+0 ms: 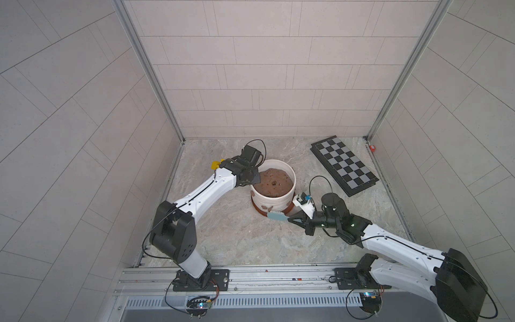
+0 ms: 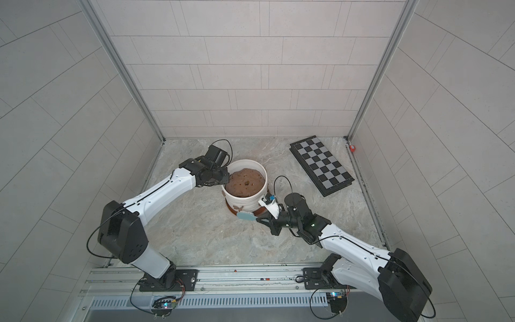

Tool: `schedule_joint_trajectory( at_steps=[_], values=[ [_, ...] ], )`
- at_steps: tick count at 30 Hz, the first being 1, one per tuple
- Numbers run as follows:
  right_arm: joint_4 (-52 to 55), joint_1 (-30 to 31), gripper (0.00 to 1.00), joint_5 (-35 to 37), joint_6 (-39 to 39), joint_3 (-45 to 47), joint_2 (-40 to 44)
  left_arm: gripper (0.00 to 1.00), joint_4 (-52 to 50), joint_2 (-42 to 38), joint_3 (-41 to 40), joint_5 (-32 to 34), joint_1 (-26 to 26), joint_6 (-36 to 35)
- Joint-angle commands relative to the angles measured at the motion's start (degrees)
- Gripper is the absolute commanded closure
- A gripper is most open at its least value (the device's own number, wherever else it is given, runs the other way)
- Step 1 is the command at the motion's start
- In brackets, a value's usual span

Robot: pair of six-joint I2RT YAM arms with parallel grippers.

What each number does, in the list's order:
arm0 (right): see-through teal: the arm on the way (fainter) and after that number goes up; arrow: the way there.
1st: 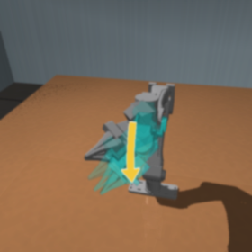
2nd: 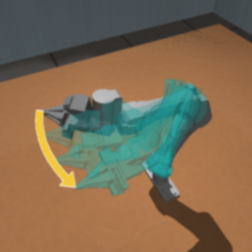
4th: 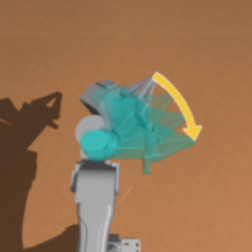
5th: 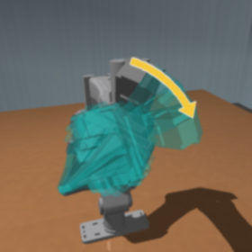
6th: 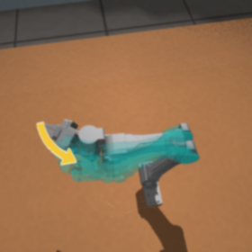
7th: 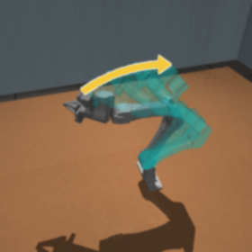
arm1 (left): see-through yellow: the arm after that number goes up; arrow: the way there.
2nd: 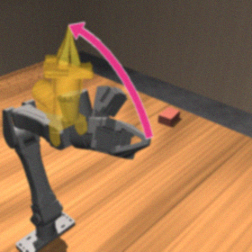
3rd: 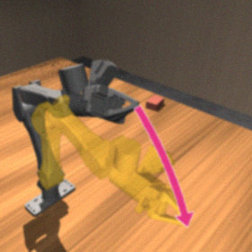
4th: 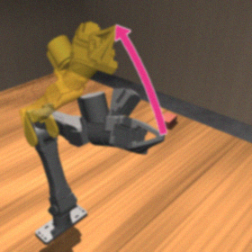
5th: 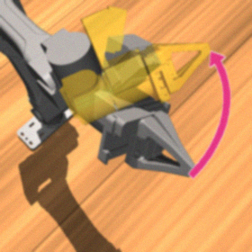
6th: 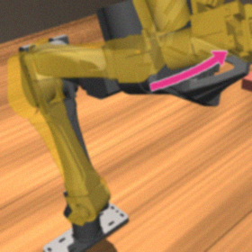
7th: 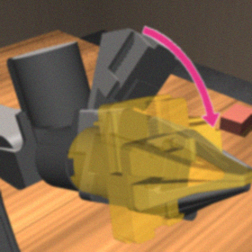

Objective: Scrub the dried mud off the ceramic pot
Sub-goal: Brush off the soil from the pot.

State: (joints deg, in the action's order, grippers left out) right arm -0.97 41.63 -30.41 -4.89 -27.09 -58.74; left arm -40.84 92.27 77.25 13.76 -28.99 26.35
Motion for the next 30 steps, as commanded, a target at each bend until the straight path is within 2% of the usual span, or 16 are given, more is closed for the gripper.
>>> schedule_joint_trajectory(
  at_steps=[1,5,12,16,30],
  values=[
    [1.00,1.08,1.00,-2.19,1.86,-0.33,0.54,1.00,-0.86,0.49,1.32,-4.18,-0.25,-0.24],
    [0.03,1.09,1.00,-0.52,1.99,-0.87,2.35,1.00,-0.51,0.93,1.33,-4.47,-0.21,-0.22],
    [-9.28,3.05,1.00,9.95,1.64,-1.91,0.90,1.00,-0.34,1.04,1.26,-4.97,-0.19,0.27],
    [-13.56,4.72,1.00,15.21,2.73,-2.17,-3.55,1.00,-0.21,0.62,0.90,-5.76,-0.14,0.46],
    [-23.70,5.17,1.00,23.41,3.93,-2.40,-18.12,1.00,0.10,0.10,0.16,-6.58,-0.27,-0.94]
  ],
)
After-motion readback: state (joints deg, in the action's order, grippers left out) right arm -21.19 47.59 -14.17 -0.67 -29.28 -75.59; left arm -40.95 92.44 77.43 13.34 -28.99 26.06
